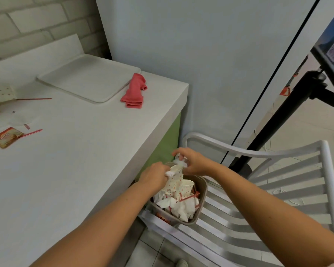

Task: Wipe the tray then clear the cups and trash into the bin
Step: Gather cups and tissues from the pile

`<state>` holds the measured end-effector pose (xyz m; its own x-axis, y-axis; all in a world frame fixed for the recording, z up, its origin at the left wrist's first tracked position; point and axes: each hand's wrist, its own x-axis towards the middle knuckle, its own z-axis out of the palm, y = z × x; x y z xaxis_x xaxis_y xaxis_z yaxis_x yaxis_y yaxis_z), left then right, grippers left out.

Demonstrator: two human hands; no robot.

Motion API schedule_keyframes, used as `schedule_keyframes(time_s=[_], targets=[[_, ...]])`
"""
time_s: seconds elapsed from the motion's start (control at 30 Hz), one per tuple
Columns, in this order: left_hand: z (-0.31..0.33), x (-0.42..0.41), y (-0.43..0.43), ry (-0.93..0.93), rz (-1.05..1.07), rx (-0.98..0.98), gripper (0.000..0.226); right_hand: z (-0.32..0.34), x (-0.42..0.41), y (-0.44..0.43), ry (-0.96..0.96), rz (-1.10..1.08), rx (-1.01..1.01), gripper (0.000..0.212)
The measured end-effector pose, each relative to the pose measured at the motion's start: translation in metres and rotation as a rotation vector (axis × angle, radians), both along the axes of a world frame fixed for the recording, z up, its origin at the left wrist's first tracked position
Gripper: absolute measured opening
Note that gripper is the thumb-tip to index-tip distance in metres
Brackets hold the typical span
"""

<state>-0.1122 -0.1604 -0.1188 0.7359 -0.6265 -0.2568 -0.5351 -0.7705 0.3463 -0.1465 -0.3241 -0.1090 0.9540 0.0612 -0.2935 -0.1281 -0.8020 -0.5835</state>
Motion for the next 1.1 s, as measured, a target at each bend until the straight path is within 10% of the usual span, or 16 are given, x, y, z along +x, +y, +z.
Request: schedule_keyframes(time_s=[0.3, 1.1], targets=[[-0.022, -0.006, -0.010, 0.126, 0.057, -0.270, 0.024, -0.032, -0.020, -0.002, 0.105, 0.084, -0.223, 0.032], [-0.087, 0.006, 0.003, 0.146, 0.377, -0.070, 0.028, -0.102, -0.049, 0.019, 0.385, 0.231, -0.428, 0.036]])
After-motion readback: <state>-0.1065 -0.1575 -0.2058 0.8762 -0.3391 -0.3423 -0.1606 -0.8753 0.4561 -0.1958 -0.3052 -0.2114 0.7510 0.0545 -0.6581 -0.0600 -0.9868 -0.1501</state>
